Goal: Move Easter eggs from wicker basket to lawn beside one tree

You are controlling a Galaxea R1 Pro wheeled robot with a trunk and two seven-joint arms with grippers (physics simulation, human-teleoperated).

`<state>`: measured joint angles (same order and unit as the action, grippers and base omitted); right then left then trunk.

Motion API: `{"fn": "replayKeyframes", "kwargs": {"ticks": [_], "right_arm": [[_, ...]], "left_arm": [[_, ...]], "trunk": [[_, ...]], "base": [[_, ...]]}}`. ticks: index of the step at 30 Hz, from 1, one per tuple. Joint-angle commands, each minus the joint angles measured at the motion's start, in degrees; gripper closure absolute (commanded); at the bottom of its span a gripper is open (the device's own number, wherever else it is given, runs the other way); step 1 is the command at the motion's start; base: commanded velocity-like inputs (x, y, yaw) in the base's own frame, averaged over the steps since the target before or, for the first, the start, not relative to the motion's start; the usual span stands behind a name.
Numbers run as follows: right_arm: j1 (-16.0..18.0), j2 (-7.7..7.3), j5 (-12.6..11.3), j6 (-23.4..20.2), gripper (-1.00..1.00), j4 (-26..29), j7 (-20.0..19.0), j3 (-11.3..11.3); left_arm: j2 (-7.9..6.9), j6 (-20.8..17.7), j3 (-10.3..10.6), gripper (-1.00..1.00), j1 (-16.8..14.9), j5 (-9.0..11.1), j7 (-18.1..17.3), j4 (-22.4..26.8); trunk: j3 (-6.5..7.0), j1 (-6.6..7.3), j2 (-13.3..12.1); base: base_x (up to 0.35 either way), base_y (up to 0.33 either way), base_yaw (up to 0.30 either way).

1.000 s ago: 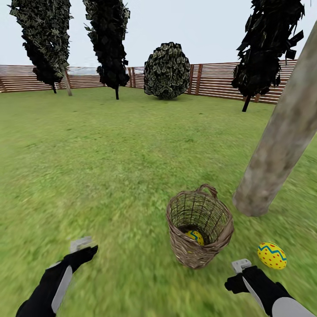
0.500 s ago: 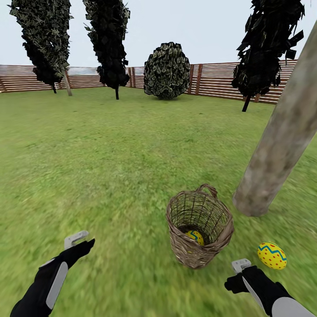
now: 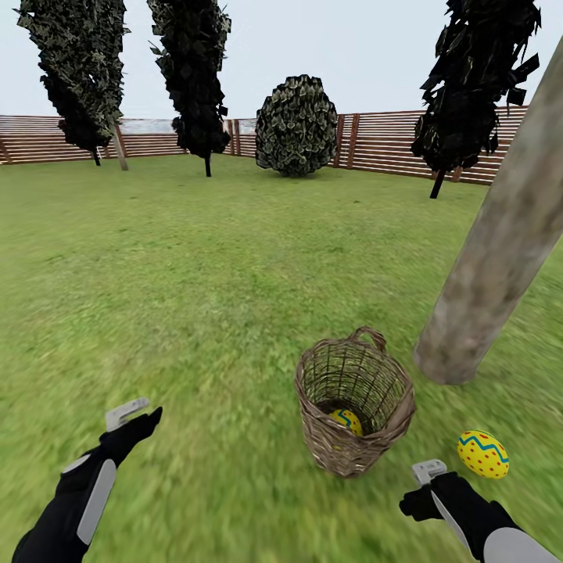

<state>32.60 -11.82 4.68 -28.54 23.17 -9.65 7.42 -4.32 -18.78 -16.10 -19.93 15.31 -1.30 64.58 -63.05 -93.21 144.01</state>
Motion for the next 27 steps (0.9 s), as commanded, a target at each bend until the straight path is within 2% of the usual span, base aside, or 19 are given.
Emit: {"fn": "replayKeyframes", "kwargs": {"ticks": [1,8,20,27], "right_arm": [[0.01,-0.04,0.51,-0.29,-1.00,0.12,-0.37,0.14],[0.01,0.10,0.38,-0.29,-1.00,0.12,-0.37,0.17],[0.01,0.42,0.50,-0.29,-1.00,0.12,-0.37,0.22],[0.01,0.36,0.51,-0.29,-1.00,0.12,-0.34,0.22]], "left_arm": [[0.04,-0.21,-0.09,-1.00,-0.02,0.40,-0.22,-0.18],[0.30,-0.37,-0.04,-1.00,-0.02,0.45,-0.13,-2.60],[0.45,-0.55,0.01,-1.00,-0.02,0.33,0.10,-3.58],[0.50,-0.55,0.24,-1.00,-0.02,0.33,0.24,-5.79]], "trunk": [[-0.05,0.01,0.02],[-0.05,0.01,0.02],[2.61,0.32,-0.14],[4.16,0.50,-0.23]], "base": [[0.000,0.000,0.000],[0.000,0.000,0.000],[0.000,0.000,0.000],[0.000,0.000,0.000]]}}
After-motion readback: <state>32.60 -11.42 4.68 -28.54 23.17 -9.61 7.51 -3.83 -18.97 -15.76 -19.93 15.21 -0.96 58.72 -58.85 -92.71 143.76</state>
